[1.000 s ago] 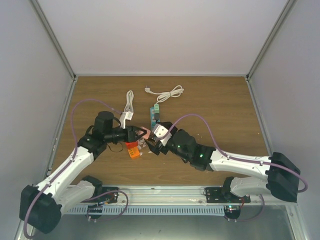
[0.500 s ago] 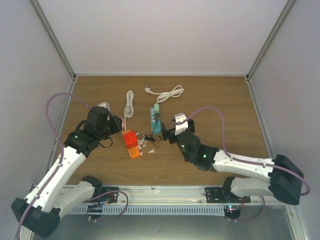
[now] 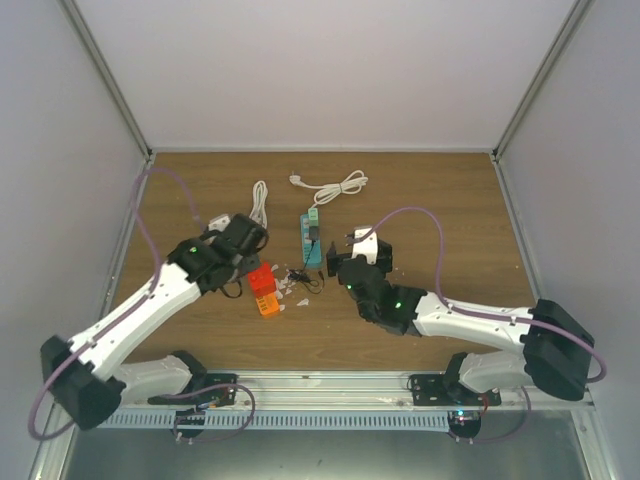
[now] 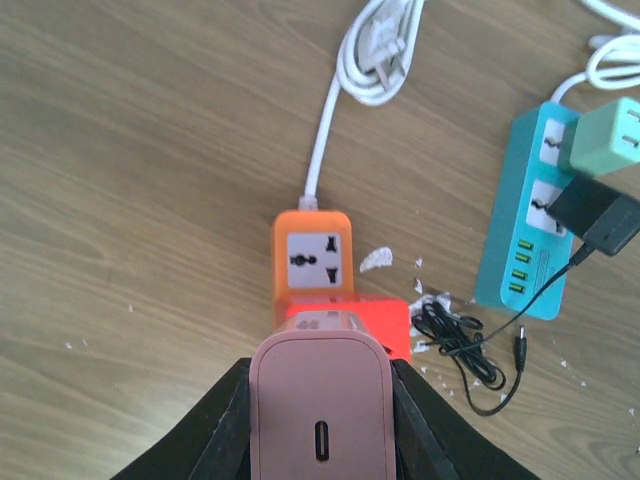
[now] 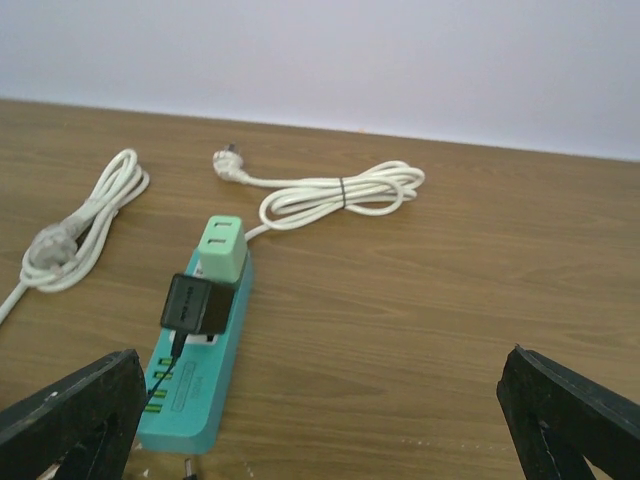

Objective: Insert the plug

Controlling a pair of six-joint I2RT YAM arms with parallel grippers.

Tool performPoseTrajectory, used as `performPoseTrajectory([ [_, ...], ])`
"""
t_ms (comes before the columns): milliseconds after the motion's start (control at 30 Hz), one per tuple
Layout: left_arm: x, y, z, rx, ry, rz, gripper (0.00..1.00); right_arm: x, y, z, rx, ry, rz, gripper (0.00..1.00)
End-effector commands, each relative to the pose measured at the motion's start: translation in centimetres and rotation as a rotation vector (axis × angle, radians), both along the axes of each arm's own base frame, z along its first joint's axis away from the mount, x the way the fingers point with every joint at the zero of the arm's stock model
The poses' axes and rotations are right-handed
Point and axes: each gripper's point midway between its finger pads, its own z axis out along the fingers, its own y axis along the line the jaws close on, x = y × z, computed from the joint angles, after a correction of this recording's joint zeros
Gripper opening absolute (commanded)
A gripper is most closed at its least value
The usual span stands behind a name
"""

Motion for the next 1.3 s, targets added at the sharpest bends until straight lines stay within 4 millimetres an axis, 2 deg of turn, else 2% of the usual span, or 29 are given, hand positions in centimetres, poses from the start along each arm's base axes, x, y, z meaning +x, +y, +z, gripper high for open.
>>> performPoseTrajectory([
  [0, -0.8, 0.2, -0.2, 0.115, 0.039, 0.134, 0.00, 0.7, -2.5, 1.5, 0.084, -0.032, -0.117, 1.00],
  [233, -0.9, -2.0, -0.7, 0.079, 0.037, 0.101, 0.00, 1.2, -2.7, 0.9, 0.085, -0.010, -0.119, 1.00],
  [500, -1.2, -3.6, -2.6, 0.105, 0.069, 0.086, 0.00, 1.3, -3.1, 0.8, 0.090, -0.006, -0.128, 0.99],
  [800, -1.3, -4.3, -3.7, 0.133, 0.084, 0.073, 0.00, 1.5, -3.3, 0.6, 0.093, 0.002, -0.135, 1.00],
  [1267, -0.1, -4.7, -4.0, 0.162, 0.037, 0.047, 0.00, 1.6, -3.2, 0.5, 0.096, 0.010, -0.128, 0.99],
])
